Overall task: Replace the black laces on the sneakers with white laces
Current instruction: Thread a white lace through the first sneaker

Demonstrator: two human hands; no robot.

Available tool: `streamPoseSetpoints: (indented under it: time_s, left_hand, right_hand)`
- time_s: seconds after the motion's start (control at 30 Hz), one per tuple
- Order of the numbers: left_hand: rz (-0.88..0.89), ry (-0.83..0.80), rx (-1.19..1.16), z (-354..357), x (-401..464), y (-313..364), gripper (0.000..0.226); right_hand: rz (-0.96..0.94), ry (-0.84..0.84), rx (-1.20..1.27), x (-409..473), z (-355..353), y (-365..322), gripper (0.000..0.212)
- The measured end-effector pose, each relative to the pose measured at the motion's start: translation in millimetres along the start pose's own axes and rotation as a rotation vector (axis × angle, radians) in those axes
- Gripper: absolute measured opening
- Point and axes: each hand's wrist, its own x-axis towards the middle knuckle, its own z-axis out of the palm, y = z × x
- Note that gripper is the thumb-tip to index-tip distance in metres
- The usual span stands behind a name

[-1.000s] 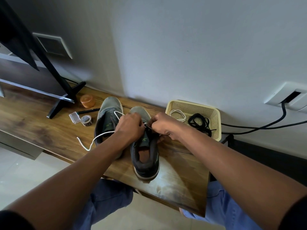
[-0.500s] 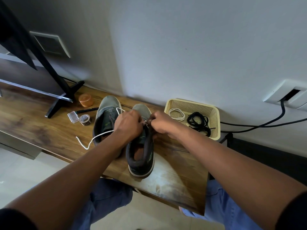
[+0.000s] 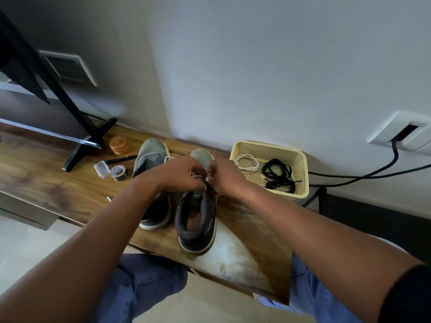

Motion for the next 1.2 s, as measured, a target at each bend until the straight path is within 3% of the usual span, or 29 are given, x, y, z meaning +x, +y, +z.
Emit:
streamPoseSetpoints:
  time_s: [0.17,0.43,0.53,0.63,0.73,0.83,0.87,0.93,1.1,1.13,1.2]
  left_hand:
    - [-0.009,0.003,0.024,1,4,-7,0.045]
    - [-0.085,0.015,0.218,7,4,-12,0.093]
    - [-0.119,0.002,0.247,9,7,-11,0.106]
    - [-0.138,-0.009,0.249,11,8,-19,0.1]
    - [-0.134,0.024,0.241,13,10,-25,0.09]
    - [-0.114,0.042,0.248,13,12,-27,0.091]
    - [-0.109,0.051,0.247,12,11,-28,0.091]
    - [-0.104,0.065,0.239,11,11,-30,0.088]
    - [-0.109,0.063,0.233,8,11,-31,0.089]
    - [-0.11,0.062,0.229,8,11,-32,0.09]
    - [-0.11,0.06,0.225,9,10,-34,0.091]
  right_hand:
    - [-0.024,-0.012,-0.07,3,2,-6,0.009]
    - [-0.082,0.027,-0.066,4,-6,-3,0.015]
    - [-0.16,0.161,-0.133,3,-11,-1,0.016]
    - [-0.172,0.387,-0.135,5,-20,-4,0.013]
    - [-0.145,0.561,0.145,12,-39,-9,0.011]
    - [-0.032,0.415,0.923,16,-54,-18,0.006]
    - [-0.005,0.336,1.044,17,-55,-19,0.007]
    - [0.013,0.227,0.889,20,-54,-16,0.009]
    - [-0.182,0.017,-0.385,9,-41,-4,0.022]
    - [-0.204,0.014,-0.528,5,-39,-5,0.019]
    - [-0.207,0.032,-0.577,1,-39,-7,0.015]
